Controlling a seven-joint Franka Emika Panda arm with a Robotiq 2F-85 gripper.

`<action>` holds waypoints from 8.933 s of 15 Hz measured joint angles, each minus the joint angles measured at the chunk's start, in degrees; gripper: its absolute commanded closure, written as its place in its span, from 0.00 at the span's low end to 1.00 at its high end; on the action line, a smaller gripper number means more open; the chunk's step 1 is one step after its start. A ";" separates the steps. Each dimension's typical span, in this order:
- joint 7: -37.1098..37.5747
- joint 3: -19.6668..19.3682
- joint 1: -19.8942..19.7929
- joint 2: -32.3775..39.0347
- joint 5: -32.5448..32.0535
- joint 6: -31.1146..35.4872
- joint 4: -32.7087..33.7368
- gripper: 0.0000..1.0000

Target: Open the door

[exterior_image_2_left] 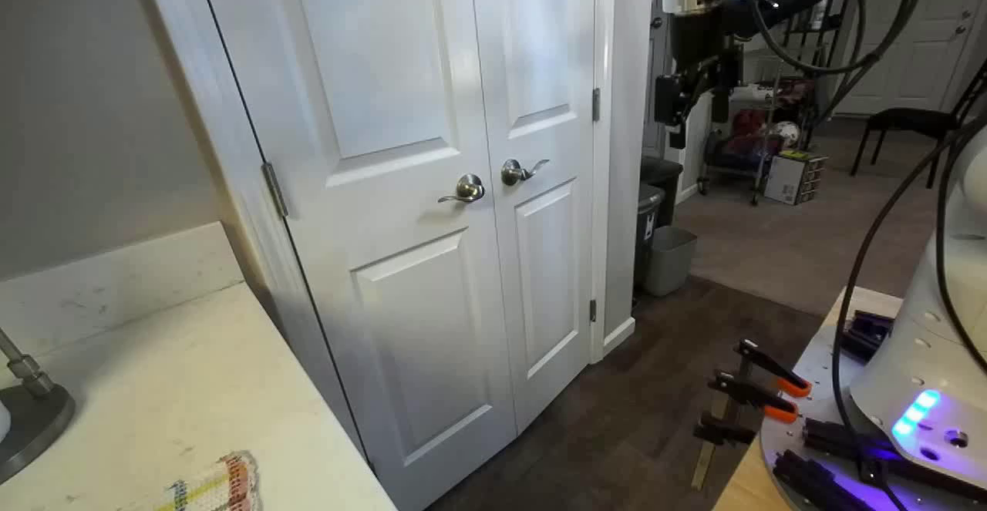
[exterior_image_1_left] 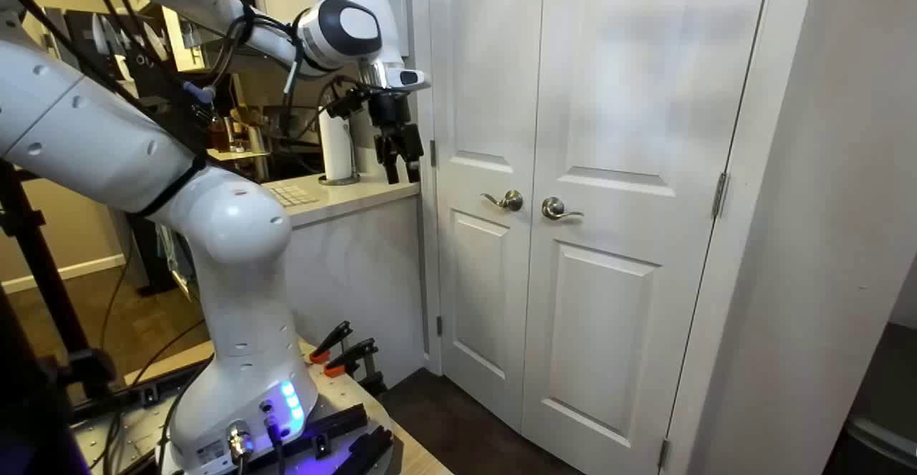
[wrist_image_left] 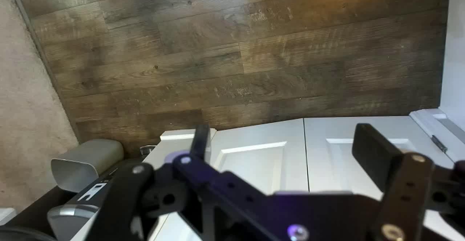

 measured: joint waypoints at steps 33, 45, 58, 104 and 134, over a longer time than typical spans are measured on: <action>0.00 -0.08 -0.09 2.09 -1.90 7.77 0.55 0.00; 12.73 2.49 -5.83 19.93 -12.17 28.58 12.74 0.00; 21.98 0.47 -7.80 32.25 -21.04 32.55 21.86 0.00; 53.79 -23.47 7.83 70.20 -26.99 33.40 49.37 0.00; 54.49 -25.66 7.83 75.63 -26.57 33.52 57.37 0.00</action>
